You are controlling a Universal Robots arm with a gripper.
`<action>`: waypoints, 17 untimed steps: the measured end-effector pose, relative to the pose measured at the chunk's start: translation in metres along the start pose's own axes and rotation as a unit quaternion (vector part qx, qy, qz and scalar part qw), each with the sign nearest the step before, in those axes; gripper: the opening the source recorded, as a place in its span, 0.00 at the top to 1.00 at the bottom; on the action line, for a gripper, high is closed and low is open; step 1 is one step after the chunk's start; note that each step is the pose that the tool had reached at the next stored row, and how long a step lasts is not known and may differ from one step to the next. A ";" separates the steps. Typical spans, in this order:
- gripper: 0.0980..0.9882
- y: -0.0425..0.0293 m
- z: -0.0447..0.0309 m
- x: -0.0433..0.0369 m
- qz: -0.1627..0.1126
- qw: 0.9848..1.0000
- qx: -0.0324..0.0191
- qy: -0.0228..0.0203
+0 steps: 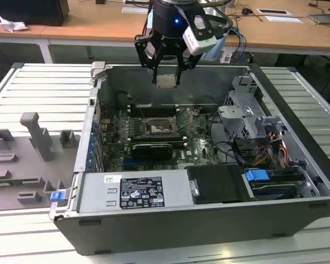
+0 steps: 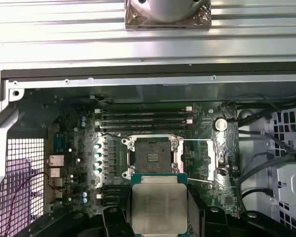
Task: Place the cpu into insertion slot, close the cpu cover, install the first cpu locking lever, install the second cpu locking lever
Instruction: 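Place the cpu into insertion slot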
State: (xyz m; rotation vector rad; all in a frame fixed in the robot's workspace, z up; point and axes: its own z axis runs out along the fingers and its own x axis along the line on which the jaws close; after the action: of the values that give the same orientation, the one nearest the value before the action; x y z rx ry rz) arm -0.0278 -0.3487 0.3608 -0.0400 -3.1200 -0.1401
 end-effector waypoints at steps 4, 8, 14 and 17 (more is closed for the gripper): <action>0.50 0.0000 0.0003 0.0000 0.015 1.000 0.000 -0.001; 0.50 0.0000 0.0004 0.0000 0.029 1.000 0.000 -0.003; 0.50 0.0001 0.0004 0.0000 0.059 0.998 -0.001 -0.005; 0.50 0.0000 0.0019 0.0000 0.065 0.998 -0.001 -0.006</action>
State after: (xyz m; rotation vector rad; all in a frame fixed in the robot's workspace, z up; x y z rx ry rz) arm -0.0278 -0.3485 0.3589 -0.2434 -3.1167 -0.1396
